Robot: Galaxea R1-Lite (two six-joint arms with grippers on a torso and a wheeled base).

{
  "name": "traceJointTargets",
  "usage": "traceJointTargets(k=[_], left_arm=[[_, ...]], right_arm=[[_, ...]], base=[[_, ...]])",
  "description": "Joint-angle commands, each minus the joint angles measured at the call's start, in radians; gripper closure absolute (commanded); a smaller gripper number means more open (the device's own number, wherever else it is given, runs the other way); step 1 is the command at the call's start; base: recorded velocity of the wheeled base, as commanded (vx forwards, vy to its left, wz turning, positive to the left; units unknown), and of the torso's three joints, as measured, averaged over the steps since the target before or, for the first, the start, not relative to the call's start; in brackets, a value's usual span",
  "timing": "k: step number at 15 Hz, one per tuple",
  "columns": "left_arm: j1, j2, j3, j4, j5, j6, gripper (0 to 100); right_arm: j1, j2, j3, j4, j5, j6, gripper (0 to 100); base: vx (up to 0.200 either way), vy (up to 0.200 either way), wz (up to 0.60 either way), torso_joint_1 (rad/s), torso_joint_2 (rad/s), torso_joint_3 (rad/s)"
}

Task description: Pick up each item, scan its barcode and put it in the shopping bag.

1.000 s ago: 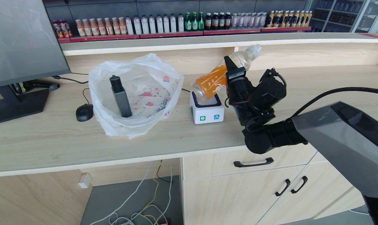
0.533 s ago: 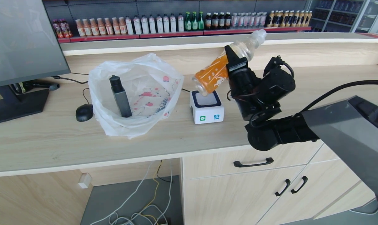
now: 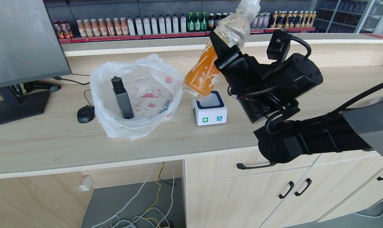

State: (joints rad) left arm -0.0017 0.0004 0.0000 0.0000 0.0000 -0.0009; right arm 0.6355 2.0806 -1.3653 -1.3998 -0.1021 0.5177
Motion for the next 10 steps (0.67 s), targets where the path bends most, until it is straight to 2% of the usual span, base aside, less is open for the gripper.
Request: traceJointTargets(k=[1,4,10], left_arm=[[0.0,0.0,0.0,0.0,0.0,-0.001,0],[0.0,0.0,0.0,0.0,0.0,-0.001,0],[0.0,0.0,0.0,0.0,0.0,-0.001,0]], right_arm=[[0.01,-0.067,0.041,0.001,0.021,-0.065,100],[0.027,-0.128,0.086,-0.001,0.09,-0.206,100],[0.039,-0.182,0.239,-0.034,0.102,-0.561,100]], base=[[0.0,0.0,0.0,0.0,0.0,0.0],[0.0,0.0,0.0,0.0,0.0,0.0],[0.0,0.0,0.0,0.0,0.0,0.0]])
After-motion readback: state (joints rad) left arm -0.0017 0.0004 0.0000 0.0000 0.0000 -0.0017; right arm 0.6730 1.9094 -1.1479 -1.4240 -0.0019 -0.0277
